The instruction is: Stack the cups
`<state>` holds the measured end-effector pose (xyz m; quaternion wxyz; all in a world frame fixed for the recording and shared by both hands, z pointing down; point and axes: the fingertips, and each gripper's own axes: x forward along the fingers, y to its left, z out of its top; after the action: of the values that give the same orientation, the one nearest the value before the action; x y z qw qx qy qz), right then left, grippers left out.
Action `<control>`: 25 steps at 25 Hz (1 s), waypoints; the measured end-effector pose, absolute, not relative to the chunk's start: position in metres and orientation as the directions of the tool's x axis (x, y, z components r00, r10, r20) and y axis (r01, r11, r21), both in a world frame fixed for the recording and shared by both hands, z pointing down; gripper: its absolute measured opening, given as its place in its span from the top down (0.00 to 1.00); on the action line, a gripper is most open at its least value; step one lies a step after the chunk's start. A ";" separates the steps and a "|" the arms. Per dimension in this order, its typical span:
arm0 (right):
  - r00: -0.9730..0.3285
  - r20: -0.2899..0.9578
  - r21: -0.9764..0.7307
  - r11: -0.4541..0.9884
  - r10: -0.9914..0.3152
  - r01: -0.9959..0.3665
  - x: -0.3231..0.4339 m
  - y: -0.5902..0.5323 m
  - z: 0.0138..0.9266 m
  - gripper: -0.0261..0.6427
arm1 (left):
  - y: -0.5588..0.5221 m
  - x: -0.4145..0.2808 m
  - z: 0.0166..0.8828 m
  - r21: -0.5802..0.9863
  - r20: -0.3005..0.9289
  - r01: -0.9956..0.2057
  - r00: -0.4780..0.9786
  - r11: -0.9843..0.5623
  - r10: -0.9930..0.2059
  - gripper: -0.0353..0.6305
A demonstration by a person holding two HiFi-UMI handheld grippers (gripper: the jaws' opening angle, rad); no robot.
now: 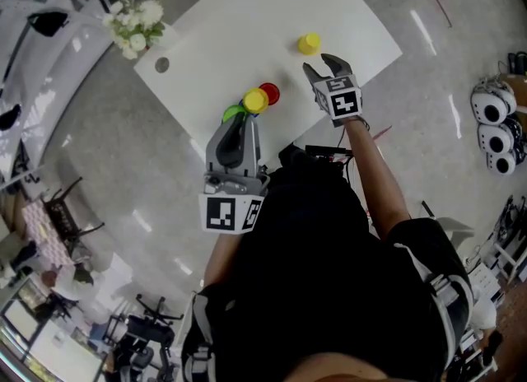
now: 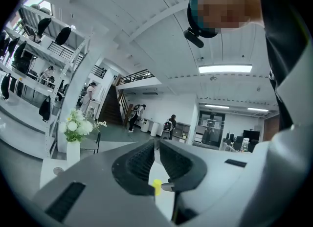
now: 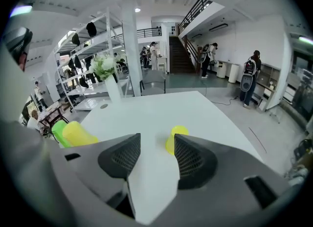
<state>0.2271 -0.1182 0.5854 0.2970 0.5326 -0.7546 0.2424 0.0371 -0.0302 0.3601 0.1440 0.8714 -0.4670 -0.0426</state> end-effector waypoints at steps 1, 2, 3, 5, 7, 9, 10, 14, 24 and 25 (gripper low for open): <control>-0.242 0.715 -0.044 0.303 -0.656 -0.952 0.232 -0.121 0.592 0.61 | -0.031 0.038 0.361 0.290 0.060 -0.801 0.562 -0.524 -0.825 0.87; -0.233 0.723 -0.047 0.290 -0.651 -0.956 0.236 -0.123 0.599 0.61 | -0.031 0.038 0.361 0.289 0.060 -0.800 0.564 -0.526 -0.824 0.87; -0.226 0.730 -0.054 0.275 -0.645 -0.960 0.240 -0.126 0.605 0.61 | -0.032 0.039 0.361 0.289 0.063 -0.799 0.565 -0.527 -0.823 0.87; -0.209 0.745 -0.063 0.246 -0.633 -0.967 0.248 -0.132 0.618 0.61 | -0.032 0.039 0.363 0.289 0.076 -0.799 0.568 -0.527 -0.820 0.87; -0.189 0.753 -0.060 0.220 -0.630 -0.974 0.256 -0.139 0.625 0.60 | -0.032 0.040 0.364 0.290 0.084 -0.799 0.569 -0.526 -0.818 0.87; -0.179 0.755 -0.061 0.205 -0.631 -0.977 0.261 -0.147 0.629 0.60 | -0.033 0.040 0.366 0.292 0.091 -0.799 0.570 -0.525 -0.817 0.87; -0.179 0.755 -0.061 0.204 -0.631 -0.977 0.262 -0.150 0.631 0.59 | -0.032 0.040 0.367 0.295 0.096 -0.799 0.570 -0.524 -0.816 0.87; -0.174 0.766 -0.067 0.193 -0.619 -0.979 0.263 -0.162 0.642 0.58 | -0.033 0.041 0.371 0.298 0.111 -0.798 0.574 -0.524 -0.811 0.87; -0.125 0.785 -0.032 0.163 -0.607 -0.986 0.267 -0.182 0.658 0.58 | -0.037 0.036 0.375 0.302 0.109 -0.803 0.564 -0.513 -0.819 0.87; -0.122 0.783 -0.027 0.163 -0.609 -0.986 0.267 -0.184 0.657 0.59 | -0.037 0.035 0.375 0.301 0.109 -0.804 0.563 -0.512 -0.819 0.87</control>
<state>0.2671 -0.1837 0.6567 0.3241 0.5781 -0.6901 0.2907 0.0350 -0.0366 0.3749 0.1606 0.8693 -0.4669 -0.0238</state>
